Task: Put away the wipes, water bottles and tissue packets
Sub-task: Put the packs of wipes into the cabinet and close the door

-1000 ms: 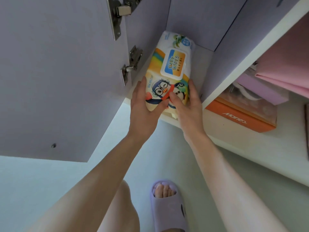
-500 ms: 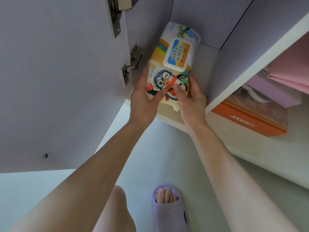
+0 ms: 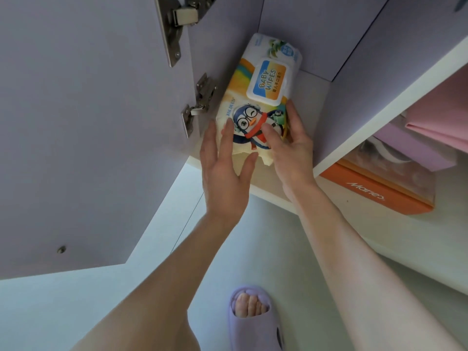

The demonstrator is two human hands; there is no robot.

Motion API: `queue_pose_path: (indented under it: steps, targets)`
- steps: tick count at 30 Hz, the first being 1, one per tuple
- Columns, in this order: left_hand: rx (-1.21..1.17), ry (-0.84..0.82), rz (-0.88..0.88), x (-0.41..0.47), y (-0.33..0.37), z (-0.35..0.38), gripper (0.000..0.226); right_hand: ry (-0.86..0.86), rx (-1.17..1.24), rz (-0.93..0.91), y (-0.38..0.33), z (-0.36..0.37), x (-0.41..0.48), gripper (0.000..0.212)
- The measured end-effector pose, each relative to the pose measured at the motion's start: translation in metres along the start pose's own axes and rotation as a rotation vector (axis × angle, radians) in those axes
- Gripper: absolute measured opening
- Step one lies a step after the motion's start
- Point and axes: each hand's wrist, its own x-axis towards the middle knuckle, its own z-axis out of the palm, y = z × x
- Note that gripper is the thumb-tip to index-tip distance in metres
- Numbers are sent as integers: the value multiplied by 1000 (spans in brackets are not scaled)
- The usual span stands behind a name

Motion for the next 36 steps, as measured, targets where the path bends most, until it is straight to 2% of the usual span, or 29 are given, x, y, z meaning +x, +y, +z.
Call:
queue_pose_path:
  steps: [3, 6, 36]
  targets:
    - [90, -34, 61, 3, -1, -2, 65, 1, -18, -4, -3, -2, 3, 58]
    - [113, -51, 49, 7, -2, -1, 63, -4, -17, 12, -3, -2, 5, 55]
    - [100, -63, 46, 54, -6, 12, 57, 57, -21, -31, -2, 15, 45, 54]
